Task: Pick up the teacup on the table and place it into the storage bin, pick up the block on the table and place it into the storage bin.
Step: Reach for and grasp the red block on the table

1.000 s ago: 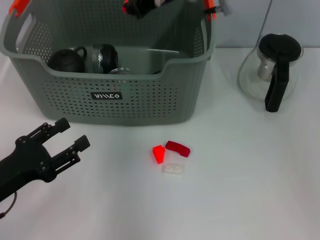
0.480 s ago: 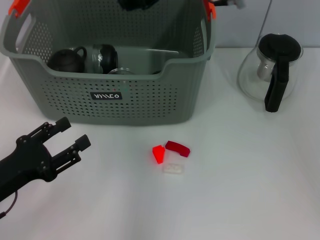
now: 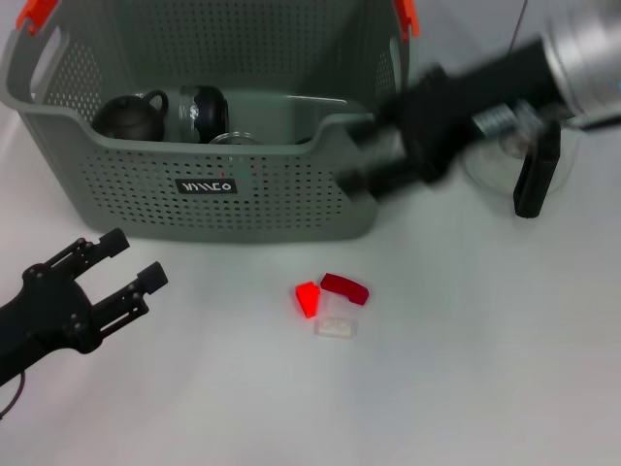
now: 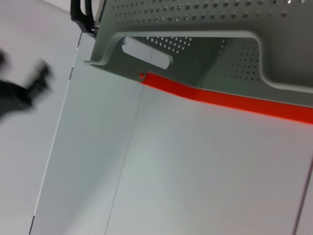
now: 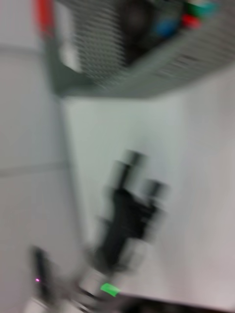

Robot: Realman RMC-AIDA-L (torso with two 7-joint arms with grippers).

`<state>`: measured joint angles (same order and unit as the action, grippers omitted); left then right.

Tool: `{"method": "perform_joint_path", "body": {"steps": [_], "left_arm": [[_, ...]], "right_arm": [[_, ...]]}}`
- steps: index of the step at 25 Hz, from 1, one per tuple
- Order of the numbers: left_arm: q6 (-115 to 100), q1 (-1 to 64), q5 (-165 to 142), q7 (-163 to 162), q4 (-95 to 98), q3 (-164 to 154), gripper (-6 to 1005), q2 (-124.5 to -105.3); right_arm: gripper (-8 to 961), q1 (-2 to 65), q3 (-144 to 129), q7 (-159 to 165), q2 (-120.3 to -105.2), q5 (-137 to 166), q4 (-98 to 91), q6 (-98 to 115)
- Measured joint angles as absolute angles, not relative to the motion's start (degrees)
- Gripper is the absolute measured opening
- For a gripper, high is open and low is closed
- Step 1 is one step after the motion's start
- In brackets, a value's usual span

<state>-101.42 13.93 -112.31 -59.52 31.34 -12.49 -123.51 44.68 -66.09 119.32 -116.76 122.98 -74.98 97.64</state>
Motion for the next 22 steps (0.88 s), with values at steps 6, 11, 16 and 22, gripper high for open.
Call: {"method": "perform_joint_path", "body": {"steps": [6, 11, 16, 22], "left_arm": [[-101.4, 13.9, -112.4, -59.4, 31.3, -12.2, 750, -123.48], [-101.3, 14.0, -112.6, -59.4, 31.1, -12.2, 750, -123.48], [-101.3, 14.0, -112.6, -59.4, 31.0, -12.2, 750, -123.48], [-101.2, 14.0, -112.6, -59.3, 30.9, -12.2, 751, -123.48]], "right_arm": [[640, 44.5, -66.2, 122.9, -117.60, 132.8, -77.5, 105.9], [629, 45.8, -70.4, 124.7, -120.21, 140.5, -76.4, 104.5], [615, 47.3, -78.7, 131.9, -120.28, 142.0, -72.5, 97.5], [537, 49.5, -82.5, 138.3, -120.45, 142.2, -66.4, 90.0]]}}
